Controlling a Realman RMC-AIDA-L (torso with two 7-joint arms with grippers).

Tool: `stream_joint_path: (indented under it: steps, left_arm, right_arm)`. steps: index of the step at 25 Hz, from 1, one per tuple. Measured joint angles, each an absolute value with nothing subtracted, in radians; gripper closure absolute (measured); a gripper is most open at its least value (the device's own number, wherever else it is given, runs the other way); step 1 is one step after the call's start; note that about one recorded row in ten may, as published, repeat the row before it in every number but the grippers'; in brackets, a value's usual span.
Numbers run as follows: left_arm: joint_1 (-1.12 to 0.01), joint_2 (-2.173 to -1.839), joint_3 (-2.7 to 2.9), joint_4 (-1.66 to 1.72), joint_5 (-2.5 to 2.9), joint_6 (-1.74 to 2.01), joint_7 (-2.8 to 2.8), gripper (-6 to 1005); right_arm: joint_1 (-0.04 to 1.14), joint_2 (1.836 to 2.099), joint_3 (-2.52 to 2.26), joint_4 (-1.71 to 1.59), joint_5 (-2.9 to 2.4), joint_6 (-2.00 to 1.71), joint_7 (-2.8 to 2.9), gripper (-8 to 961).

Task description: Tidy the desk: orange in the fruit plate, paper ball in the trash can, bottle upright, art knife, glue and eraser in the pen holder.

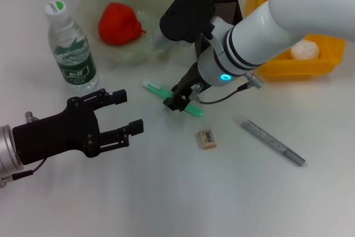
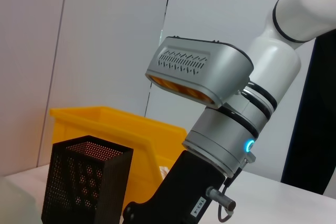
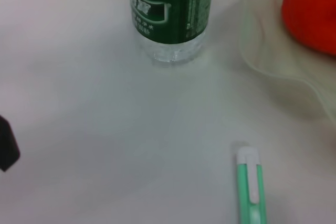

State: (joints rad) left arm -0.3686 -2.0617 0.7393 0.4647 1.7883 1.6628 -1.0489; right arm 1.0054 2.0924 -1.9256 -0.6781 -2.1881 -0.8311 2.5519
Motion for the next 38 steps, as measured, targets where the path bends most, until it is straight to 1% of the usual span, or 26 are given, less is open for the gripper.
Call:
stream_joint_path:
  steps: [22, 27, 35, 38]
  left_arm:
    - [-0.372, -2.062, 0.735, 0.465, 1.786, 1.674, -1.05, 213]
    - [-0.374, -2.06, 0.735, 0.465, 1.785, 1.674, -1.051, 213]
    - [-0.379, -2.059, 0.734, 0.465, 1.784, 1.674, -1.051, 213]
    - [-0.379, -2.059, 0.733, 0.465, 1.784, 1.674, -1.051, 212]
  right_arm:
    - [1.006, 2.092, -1.925, -0.673, -2.197, -0.816, 2.549, 668]
    - [1.009, 2.092, -1.925, -0.673, -2.197, -0.817, 2.549, 789]
    - [1.013, 2.092, -1.917, -0.674, -2.197, -0.824, 2.549, 845]
    - [1.01, 2.091, -1.914, -0.677, -2.197, -0.825, 2.549, 849]
